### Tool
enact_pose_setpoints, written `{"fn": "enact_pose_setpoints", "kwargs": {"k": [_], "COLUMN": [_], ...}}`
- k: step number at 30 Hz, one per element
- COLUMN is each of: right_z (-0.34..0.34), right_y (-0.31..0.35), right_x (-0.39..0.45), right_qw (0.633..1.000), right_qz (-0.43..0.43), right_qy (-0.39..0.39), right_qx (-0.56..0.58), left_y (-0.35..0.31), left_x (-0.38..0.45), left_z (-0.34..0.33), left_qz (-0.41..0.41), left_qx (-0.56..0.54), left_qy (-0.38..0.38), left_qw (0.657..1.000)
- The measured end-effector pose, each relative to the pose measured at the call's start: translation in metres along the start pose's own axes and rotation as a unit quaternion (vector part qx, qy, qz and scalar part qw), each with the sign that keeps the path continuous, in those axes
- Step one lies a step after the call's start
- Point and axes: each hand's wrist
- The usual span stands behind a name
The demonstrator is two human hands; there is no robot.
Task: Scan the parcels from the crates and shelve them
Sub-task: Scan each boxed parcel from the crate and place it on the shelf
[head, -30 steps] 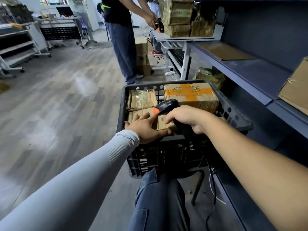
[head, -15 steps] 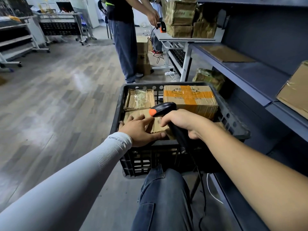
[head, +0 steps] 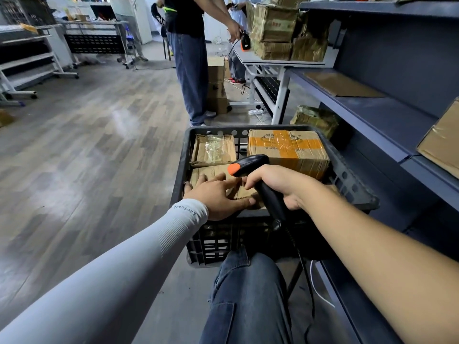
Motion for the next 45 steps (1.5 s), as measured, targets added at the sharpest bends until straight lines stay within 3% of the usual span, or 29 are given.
{"fn": "enact_pose_setpoints", "kwargs": {"k": [8, 13, 17, 30, 38, 45], "right_z": [0.004, 0.005, 0.001, 0.005, 0.014, 0.038], "right_y": [-0.003, -0.004, -0.008, -0.007, 0.011, 0.020], "right_x": [0.007, 0.008, 0.007, -0.001, -0.033, -0.080], "right_qw": [0.998, 0.996, 0.994, 0.996, 0.993, 0.978], "right_qz": [0.031, 0.032, 0.044, 0.035, 0.073, 0.144], "right_qy": [-0.054, -0.074, -0.087, -0.062, -0.032, -0.064], "right_qx": [0.034, 0.030, 0.042, 0.058, 0.086, 0.134], "left_y": [-0.006, -0.003, -0.003, -0.019, -0.032, -0.066], "left_x": [0.007, 0.017, 0.017, -0.012, -0.027, -0.038], "left_z": [0.002, -0.001, -0.008, 0.006, 0.024, 0.044], "left_qz": [-0.007, -0.036, -0.011, 0.031, 0.019, -0.010], "left_qx": [-0.007, -0.013, 0.025, 0.029, 0.060, 0.067], "left_qy": [-0.005, -0.058, -0.076, -0.080, -0.181, -0.285], "left_qw": [1.000, 0.998, 0.997, 0.996, 0.981, 0.956]}}
Point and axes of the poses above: each hand's wrist, its own x-axis towards the middle knuckle, its own z-axis out of the back of the hand, y = z × x, and after that the axes turned 15 degrees about x, right-handed
